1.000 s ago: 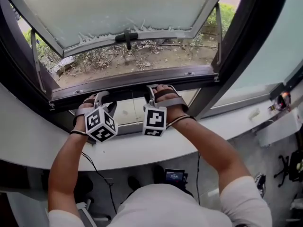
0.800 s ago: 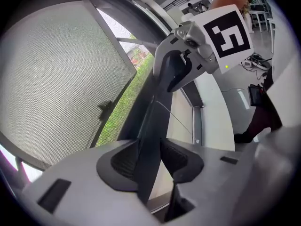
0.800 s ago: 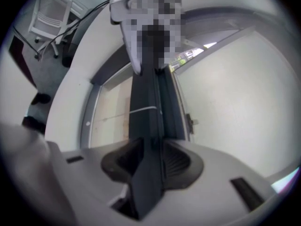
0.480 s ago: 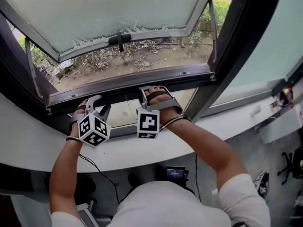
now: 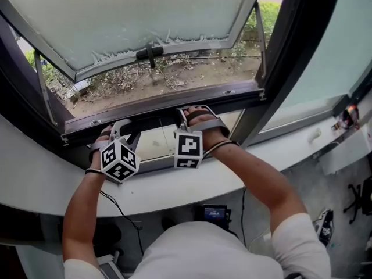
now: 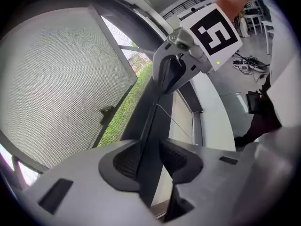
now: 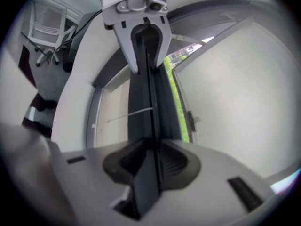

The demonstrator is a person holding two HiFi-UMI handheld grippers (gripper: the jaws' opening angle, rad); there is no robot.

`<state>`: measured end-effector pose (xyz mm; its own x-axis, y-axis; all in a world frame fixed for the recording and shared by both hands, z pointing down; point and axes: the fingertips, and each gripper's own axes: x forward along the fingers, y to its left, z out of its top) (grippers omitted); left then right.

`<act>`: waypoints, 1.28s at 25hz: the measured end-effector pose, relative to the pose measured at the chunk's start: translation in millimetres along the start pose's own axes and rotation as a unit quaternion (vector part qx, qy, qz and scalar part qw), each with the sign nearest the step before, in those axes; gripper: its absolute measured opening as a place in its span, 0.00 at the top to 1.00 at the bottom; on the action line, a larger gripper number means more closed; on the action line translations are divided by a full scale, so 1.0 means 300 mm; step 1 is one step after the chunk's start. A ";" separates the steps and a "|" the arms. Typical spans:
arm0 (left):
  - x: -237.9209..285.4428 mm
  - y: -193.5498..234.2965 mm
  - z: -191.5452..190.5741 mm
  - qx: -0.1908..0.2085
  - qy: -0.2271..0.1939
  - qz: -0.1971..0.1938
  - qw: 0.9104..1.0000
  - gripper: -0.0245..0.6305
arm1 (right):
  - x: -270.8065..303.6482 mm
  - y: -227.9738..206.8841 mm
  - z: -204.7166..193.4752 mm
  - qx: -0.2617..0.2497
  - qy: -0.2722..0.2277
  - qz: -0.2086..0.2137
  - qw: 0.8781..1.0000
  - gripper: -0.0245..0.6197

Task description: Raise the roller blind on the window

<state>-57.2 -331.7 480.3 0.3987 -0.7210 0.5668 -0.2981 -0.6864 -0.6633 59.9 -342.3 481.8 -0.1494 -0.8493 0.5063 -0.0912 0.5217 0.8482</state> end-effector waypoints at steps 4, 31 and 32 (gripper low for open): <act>-0.002 0.008 0.006 0.007 -0.001 -0.004 1.000 0.75 | -0.003 -0.009 -0.001 0.002 0.002 0.003 1.000 0.81; -0.144 0.204 0.149 0.003 -0.047 0.054 0.997 0.75 | -0.133 -0.287 0.039 0.003 -0.033 -0.082 0.996 0.90; -0.151 0.214 0.156 0.002 -0.050 0.058 0.997 0.75 | -0.140 -0.301 0.040 0.003 -0.034 -0.088 0.996 0.90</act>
<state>-53.8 -338.5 389.1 0.4468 -0.7825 0.4337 -0.3440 -0.5978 -0.7241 62.6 -352.7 382.2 -0.1969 -0.9204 0.3379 -0.1281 0.3658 0.9218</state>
